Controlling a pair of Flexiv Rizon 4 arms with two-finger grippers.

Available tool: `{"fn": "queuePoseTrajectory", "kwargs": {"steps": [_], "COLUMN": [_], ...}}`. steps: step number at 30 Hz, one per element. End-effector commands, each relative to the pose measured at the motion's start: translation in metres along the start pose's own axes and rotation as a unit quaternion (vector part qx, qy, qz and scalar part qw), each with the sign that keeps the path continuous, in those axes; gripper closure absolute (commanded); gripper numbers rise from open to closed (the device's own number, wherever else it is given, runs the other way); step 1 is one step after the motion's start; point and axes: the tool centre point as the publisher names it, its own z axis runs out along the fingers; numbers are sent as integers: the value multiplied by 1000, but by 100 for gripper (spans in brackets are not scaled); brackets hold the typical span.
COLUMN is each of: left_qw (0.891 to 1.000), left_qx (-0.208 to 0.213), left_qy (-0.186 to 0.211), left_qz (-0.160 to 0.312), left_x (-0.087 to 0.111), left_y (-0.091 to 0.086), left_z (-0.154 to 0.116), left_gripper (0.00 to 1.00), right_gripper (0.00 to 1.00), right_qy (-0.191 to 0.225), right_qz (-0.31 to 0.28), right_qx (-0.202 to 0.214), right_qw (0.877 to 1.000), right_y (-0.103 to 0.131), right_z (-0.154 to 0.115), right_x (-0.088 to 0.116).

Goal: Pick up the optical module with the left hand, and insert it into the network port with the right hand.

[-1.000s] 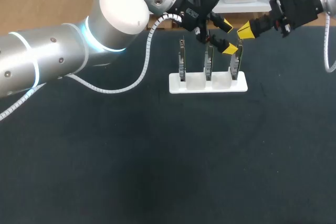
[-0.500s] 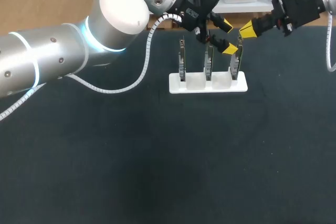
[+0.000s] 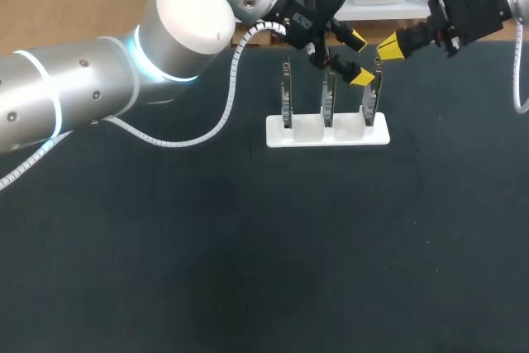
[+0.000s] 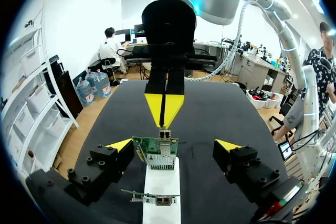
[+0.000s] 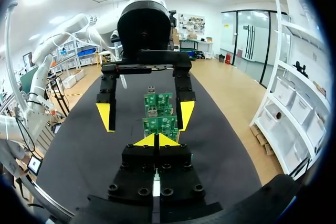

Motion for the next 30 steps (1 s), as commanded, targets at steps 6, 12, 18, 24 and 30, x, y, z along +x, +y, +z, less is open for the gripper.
{"fn": "queuePoseTrajectory", "kwargs": {"steps": [6,12,18,24,30], "left_qw": [1000,1000,1000,1000,1000], "left_qx": [0,0,0,0,0], "left_qy": [1,1,1,1,1], "left_qz": [0,0,0,0,0], "left_x": [0,0,0,0,0], "left_y": [0,0,0,0,0], "left_z": [0,0,0,0,0], "left_gripper": [0,0,0,0,0], "right_gripper": [100,100,100,100,100], "right_qy": [4,5,7,5,5], "right_qz": [-2,0,6,7,10], "right_qx": [-8,-12,-13,-15,-18], "right_qw": [1000,1000,1000,1000,1000], "right_y": [-5,-4,-3,-3,-2], "right_z": [2,4,4,8,9], "right_x": [-1,0,2,2,3]}}
